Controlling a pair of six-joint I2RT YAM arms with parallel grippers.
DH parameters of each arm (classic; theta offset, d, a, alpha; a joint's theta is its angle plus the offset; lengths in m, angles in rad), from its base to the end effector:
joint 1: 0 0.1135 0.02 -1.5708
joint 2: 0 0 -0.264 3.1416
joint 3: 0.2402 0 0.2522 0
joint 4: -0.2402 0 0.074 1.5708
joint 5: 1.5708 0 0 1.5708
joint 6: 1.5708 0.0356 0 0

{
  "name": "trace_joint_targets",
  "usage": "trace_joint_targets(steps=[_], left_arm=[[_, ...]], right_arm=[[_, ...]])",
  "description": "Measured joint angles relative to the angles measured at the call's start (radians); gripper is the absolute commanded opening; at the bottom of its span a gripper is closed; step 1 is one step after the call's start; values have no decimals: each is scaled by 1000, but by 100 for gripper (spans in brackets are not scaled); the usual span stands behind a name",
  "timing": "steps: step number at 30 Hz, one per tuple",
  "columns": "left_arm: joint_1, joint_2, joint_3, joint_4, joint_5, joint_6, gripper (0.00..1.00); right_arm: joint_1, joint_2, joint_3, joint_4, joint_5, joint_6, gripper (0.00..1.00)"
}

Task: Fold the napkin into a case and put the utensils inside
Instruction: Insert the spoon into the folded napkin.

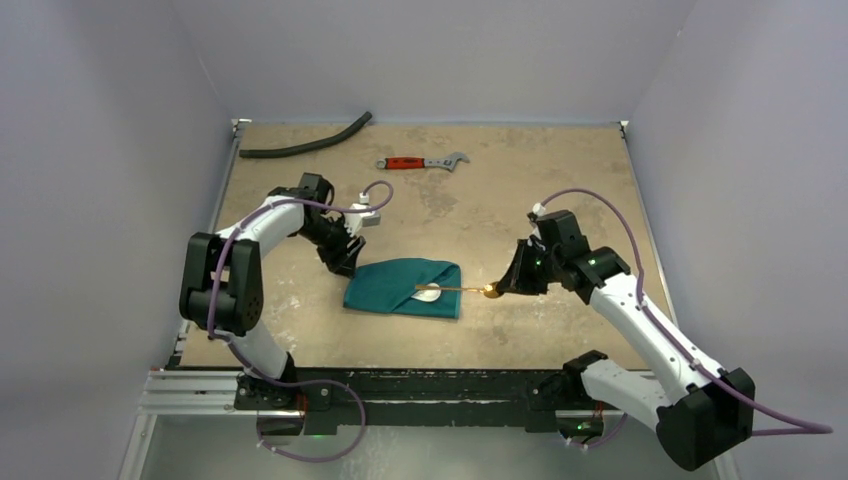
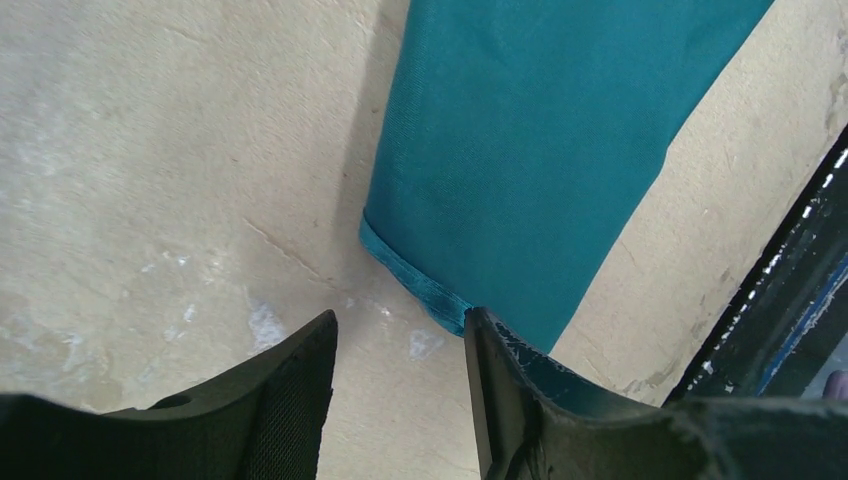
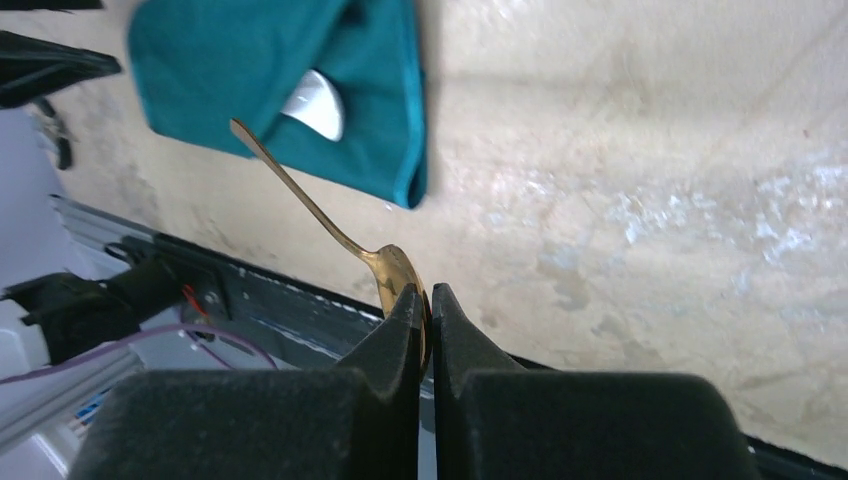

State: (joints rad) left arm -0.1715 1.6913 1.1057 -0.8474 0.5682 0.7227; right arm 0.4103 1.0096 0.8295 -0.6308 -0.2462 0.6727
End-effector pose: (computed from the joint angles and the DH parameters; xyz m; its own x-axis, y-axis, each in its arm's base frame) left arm 0.2956 -0.0706 0.1872 -0.5887 0.6678 -0.4556 0.8081 0.5016 -0.3089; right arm 0.1854 0.0901 0.2735 -0.8569 0.2863 -0.4287 -0.0088 0.8234 0.5674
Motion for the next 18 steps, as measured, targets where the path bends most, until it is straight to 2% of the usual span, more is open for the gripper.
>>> trace_joint_targets(steps=[7,18], left_arm=[[0,26,-27,-2,3,-14,42],[0,60,-64,50,2,-62,33]], right_arm=[[0,0,-40,-54,3,-19,0],[8,82,-58,14,1,-22,0]])
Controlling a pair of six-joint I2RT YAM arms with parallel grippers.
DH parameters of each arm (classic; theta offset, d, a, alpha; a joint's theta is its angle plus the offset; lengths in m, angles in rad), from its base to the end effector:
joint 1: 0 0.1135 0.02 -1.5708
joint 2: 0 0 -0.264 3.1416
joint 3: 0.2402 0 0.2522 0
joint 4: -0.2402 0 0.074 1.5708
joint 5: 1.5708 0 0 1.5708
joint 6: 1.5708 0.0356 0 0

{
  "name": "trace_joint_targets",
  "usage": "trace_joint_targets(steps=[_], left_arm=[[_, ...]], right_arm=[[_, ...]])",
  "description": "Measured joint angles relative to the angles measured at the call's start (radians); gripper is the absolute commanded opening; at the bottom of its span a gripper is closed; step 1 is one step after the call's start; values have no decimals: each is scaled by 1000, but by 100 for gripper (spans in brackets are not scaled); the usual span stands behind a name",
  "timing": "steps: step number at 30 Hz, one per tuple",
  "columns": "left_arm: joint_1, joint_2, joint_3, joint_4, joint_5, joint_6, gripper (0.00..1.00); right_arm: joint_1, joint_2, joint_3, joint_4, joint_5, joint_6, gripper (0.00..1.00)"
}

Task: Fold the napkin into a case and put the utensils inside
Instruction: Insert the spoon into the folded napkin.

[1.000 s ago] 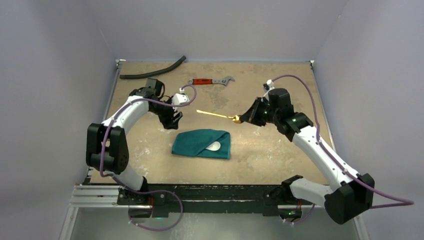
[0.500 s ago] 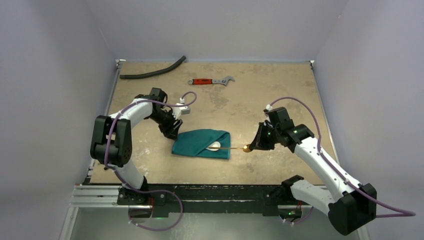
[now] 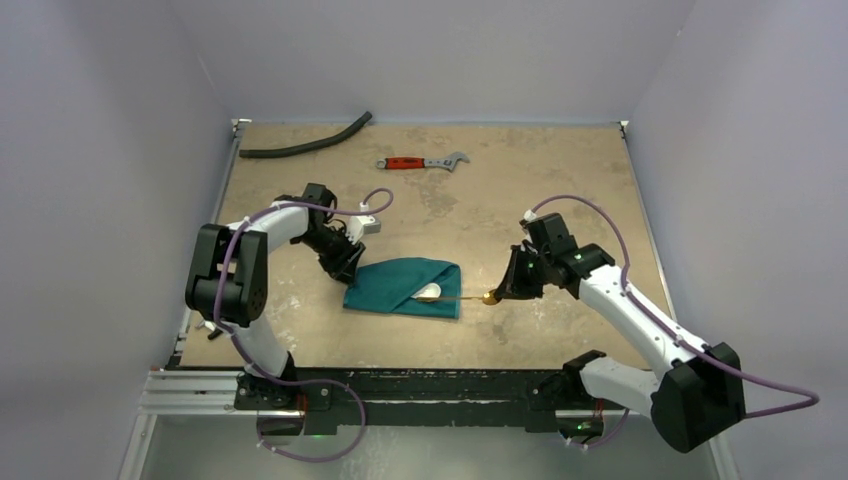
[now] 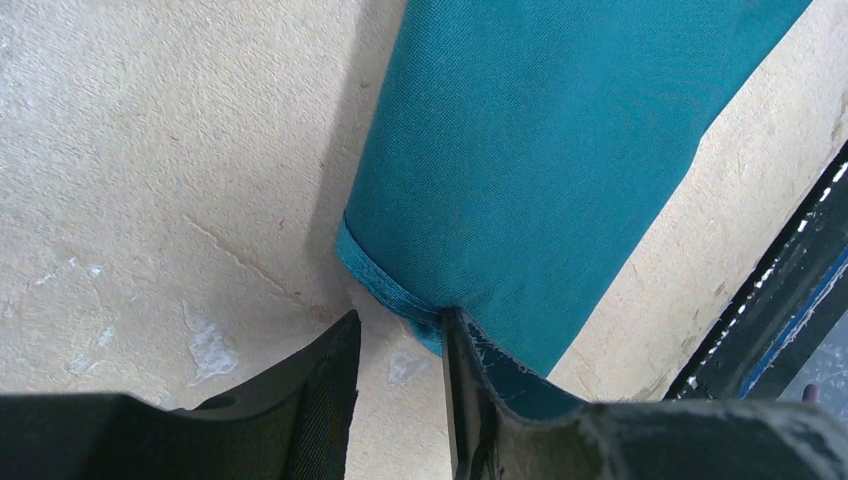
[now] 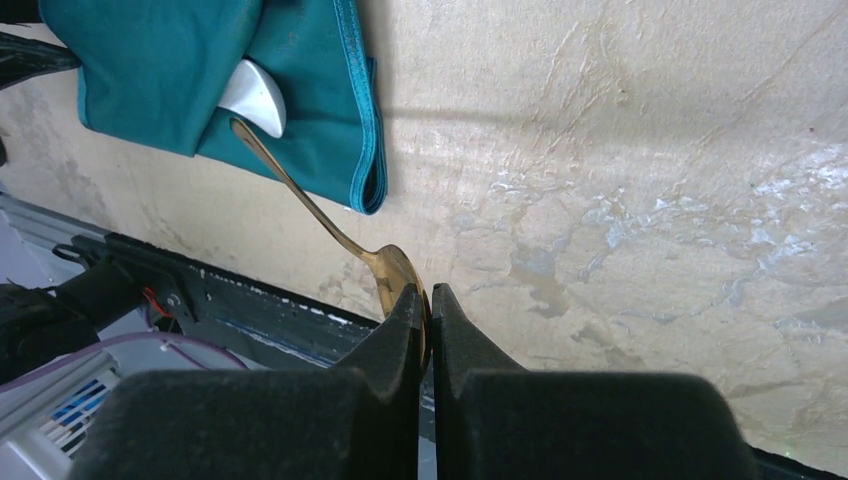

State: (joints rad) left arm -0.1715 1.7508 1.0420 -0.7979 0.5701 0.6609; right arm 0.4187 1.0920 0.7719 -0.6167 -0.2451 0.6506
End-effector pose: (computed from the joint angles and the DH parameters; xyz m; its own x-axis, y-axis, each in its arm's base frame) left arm 0.2913 -0.0700 0.1556 -0.6672 0.6400 -0.3812 0.7439 0.5456 -0.3859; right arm 0.1921 0.0949 0.2402 -0.9041 0.2408 -0.3530 0.0275 0.8571 0.5143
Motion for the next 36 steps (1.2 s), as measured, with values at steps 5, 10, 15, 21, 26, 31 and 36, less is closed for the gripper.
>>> trace_joint_targets(steps=[5,10,15,21,26,31,36], left_arm=[[0,9,-1,6,1,-14,31],[0,11,-1,7,2,-15,28],[0,13,-1,6,2,-14,26],[0,17,0,4,6,-15,25],[0,21,1,-3,12,-14,24],[0,23,1,-6,16,-14,21],[1,25,1,-8,18,-14,19]], right_arm=[[32,42,-8,47,1,4,0],[76,84,-8,95,3,22,0],[120,113,-11,162,19,63,0],[154,145,-60,298,19,129,0],[207,219,-76,400,20,184,0],[262,291,-71,480,25,224,0],[283,329,-56,526,35,248,0]])
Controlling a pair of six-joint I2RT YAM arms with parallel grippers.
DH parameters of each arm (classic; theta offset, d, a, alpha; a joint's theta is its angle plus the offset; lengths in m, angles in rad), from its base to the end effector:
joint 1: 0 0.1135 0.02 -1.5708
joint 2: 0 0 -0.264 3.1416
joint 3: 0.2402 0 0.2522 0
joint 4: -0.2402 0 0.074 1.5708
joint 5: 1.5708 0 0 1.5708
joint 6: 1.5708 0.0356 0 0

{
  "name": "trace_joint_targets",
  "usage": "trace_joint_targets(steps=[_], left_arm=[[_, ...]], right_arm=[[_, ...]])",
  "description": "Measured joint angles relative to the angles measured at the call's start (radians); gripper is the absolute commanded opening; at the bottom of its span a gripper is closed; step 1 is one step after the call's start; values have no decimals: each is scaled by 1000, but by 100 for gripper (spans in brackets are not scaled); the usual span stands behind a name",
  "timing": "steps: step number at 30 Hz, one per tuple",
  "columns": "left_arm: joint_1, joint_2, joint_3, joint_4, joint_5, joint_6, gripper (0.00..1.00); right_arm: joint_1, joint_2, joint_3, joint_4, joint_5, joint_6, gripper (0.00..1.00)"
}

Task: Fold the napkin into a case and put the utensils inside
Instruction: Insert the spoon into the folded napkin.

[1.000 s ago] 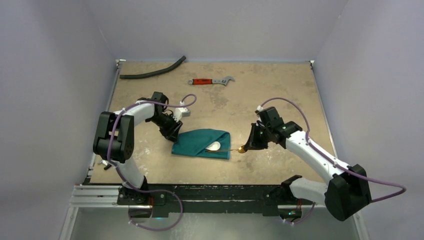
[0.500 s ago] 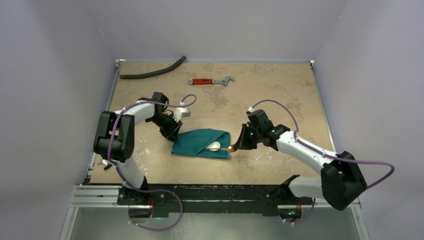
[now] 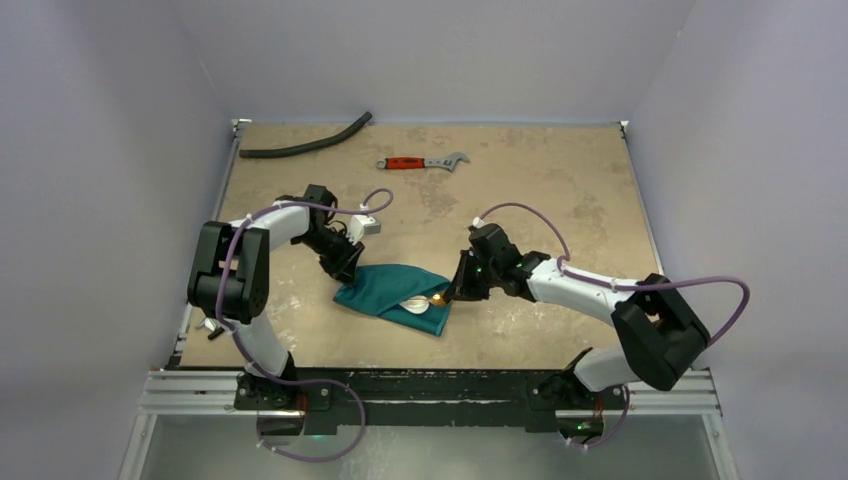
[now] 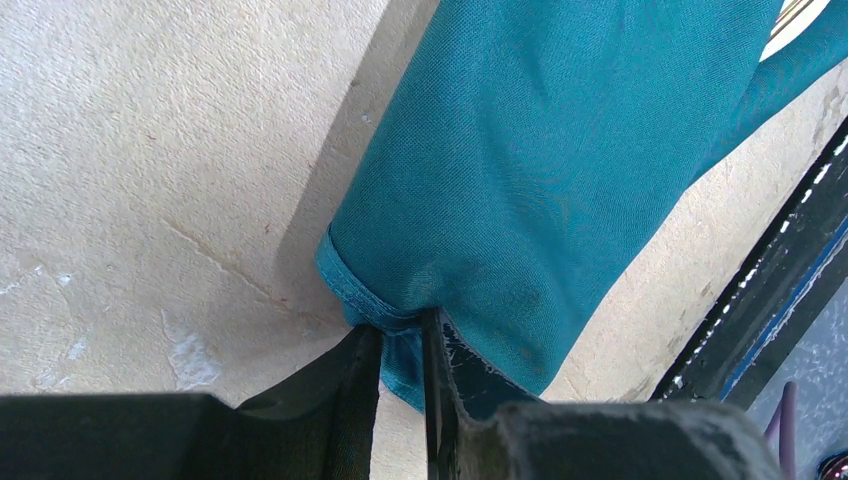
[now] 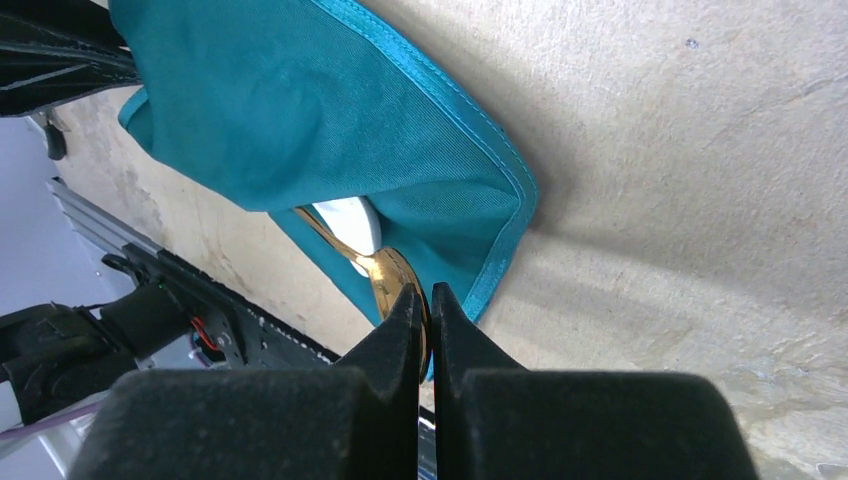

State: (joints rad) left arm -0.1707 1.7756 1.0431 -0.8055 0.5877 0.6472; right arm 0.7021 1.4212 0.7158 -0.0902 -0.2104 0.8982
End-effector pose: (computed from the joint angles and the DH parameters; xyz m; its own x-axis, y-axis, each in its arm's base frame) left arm 0.2916 -0.0703 0.1492 -0.6897 0.6281 -0.3603 0.7210 0.5494 -0.4223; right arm 0.2107 0.1879 0.1837 -0.9211 0.2228 -0.3193 -0.0364 0.7672 0.6404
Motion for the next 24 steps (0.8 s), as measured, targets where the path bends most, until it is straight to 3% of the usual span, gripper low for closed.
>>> trace_joint_targets(steps=[8,15,24], left_arm=[[14,6,0,-14,-1,4,13],[40,14,0,-49,2,3,10],[40,31,14,-69,8,1,9]], right_arm=[[21,-6,-12,50,41,29,0],[47,-101,-148,154,74,104,0],[60,1,-138,281,63,113,0]])
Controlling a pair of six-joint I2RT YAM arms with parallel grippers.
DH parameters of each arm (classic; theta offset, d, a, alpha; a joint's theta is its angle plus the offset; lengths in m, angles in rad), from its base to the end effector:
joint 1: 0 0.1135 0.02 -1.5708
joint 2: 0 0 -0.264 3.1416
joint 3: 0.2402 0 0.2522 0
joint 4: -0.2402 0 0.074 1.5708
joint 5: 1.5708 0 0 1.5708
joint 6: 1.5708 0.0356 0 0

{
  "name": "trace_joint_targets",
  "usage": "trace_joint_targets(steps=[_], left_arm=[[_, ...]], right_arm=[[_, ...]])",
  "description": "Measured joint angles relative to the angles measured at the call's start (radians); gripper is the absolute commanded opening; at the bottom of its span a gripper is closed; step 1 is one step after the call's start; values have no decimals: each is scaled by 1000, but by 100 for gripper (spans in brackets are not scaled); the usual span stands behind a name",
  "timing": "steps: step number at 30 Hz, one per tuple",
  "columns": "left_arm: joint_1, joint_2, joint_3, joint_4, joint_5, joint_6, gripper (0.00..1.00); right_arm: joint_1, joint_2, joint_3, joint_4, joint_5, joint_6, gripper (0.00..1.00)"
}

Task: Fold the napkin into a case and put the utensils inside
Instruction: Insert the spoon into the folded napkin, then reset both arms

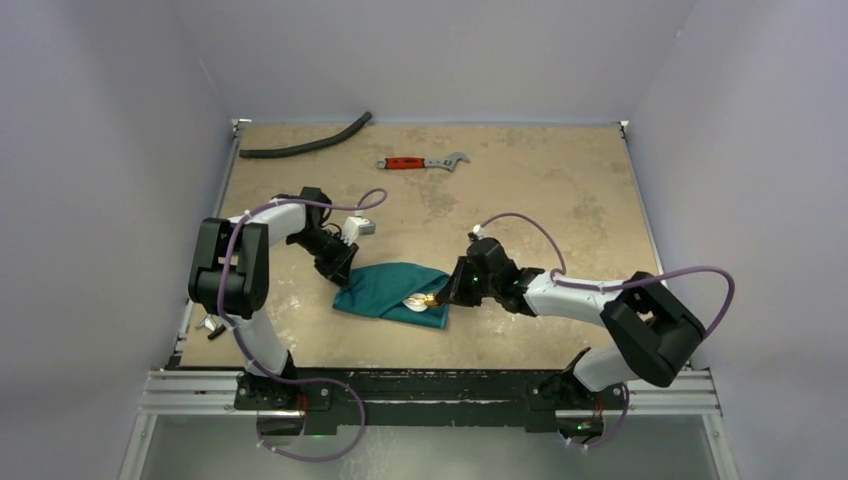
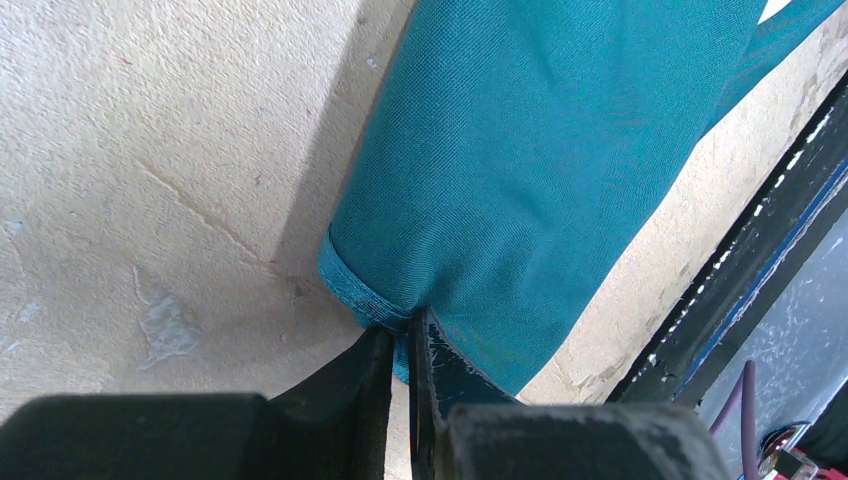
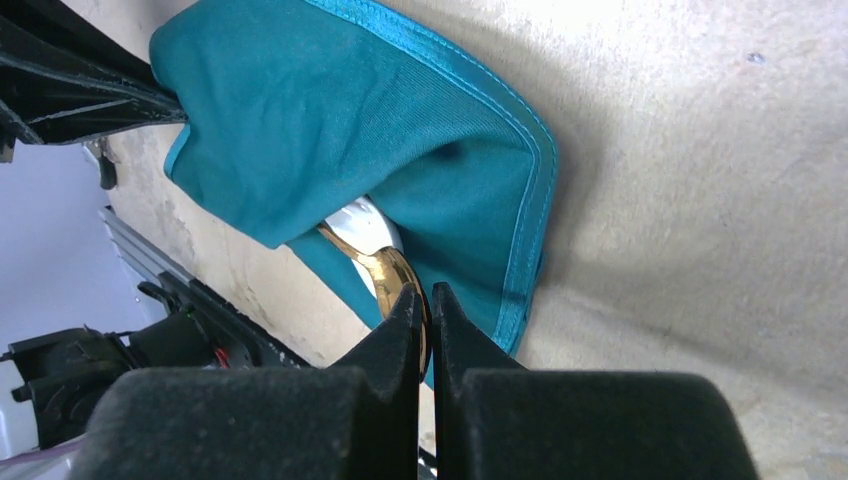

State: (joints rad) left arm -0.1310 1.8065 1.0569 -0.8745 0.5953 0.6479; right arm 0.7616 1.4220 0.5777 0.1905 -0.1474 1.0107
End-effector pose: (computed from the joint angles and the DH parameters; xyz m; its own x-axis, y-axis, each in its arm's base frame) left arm 0.2912 -0.0585 0.1439 -0.7420 0.6018 -0.2955 0.6601 0.5789 -0.4786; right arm 0.1955 0.1936 0.1649 -0.8836 0.3154 -0.3460 -0.0345 0.6932 0.7200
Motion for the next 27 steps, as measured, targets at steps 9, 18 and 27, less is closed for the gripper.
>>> trace_joint_targets(steps=[9,18,27], left_arm=[[0,0,1,-7,-1,0,15],[4,0,26,-68,8,1,67],[89,8,182,-181,-30,35,95]], right_arm=[[4,57,53,10,3,-8,45],[-8,69,186,-82,60,-78,79],[-173,-177,196,-291,154,-199,99]])
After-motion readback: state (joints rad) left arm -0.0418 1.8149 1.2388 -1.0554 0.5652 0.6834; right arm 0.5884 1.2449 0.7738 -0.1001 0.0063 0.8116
